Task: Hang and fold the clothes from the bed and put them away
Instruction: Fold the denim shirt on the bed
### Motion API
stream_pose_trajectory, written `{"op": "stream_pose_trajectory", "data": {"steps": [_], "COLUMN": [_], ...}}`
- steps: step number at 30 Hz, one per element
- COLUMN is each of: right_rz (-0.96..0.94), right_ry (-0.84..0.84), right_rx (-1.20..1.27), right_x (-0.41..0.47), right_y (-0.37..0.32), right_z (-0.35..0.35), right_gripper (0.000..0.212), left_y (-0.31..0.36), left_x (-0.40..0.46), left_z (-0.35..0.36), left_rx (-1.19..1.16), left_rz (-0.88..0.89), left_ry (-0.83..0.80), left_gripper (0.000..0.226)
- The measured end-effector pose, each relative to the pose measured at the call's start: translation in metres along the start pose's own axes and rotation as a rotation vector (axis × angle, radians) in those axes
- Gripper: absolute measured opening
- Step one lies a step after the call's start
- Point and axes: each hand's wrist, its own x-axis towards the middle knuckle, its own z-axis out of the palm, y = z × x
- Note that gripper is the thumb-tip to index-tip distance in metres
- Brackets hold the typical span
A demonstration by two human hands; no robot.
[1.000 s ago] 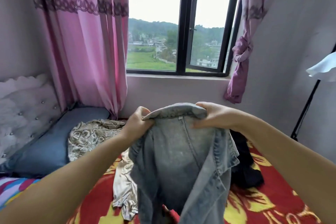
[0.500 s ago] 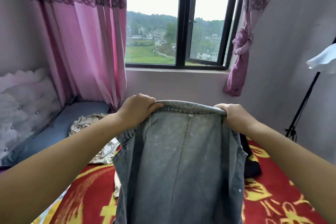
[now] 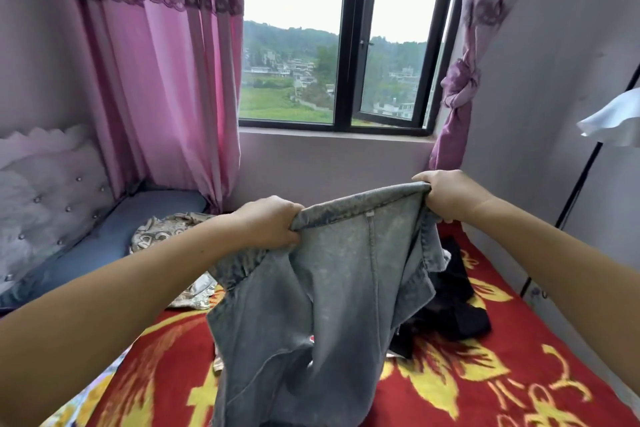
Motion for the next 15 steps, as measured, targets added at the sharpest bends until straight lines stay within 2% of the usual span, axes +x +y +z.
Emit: {"op": "stream_pose_trajectory", "data": {"steps": [1,2,4,6,8,11,13,15], "right_rz": [0.019,0.030,0.012,-0.012,0.038,0.139,0.180,0.235], "right_ry": [-0.024,-0.029,0.062,0.162,0.029,-0.278,-0.298,-0.275], "right_rx": [0.010,0.026,0.043,0.058,0.156,0.350,0.475,0.699], "right_x": [0.000,0.000,0.002,0.001,-0.003,-0.006,-0.001,0.004], "right_y": [-0.002,-0.004,-0.006,-0.007,-0.010,-0.017,-0.024,-0.029], "right_z": [0.000,-0.001,0.001,0.006,0.015,0.027,0.025,0.017], "right_gripper": [0.056,0.056,0.051,0.045,0.044,0.038,0.040,0.040], "left_y": [0.000,-0.002,-0.007,-0.011,-0.014,-0.008,-0.004,-0.006], "left_x": [0.001,0.003,0.008,0.011,0.011,0.008,0.004,0.001], "left_z": [-0.002,-0.007,-0.018,-0.027,-0.029,-0.024,-0.023,-0.029], "left_rx": [-0.068,-0.153,-0.388,-0.721,-1.012,-1.211,-1.375,-1.578], "left_rz": [-0.038,-0.097,-0.245,-0.356,-0.438,-0.531,-0.560,-0.527], "left_ry": [0.010,0.038,0.101,0.124,0.131,0.110,0.047,-0.004], "left_gripper": [0.008,0.006,0.017,0.026,0.030,0.029,0.028,0.023]}}
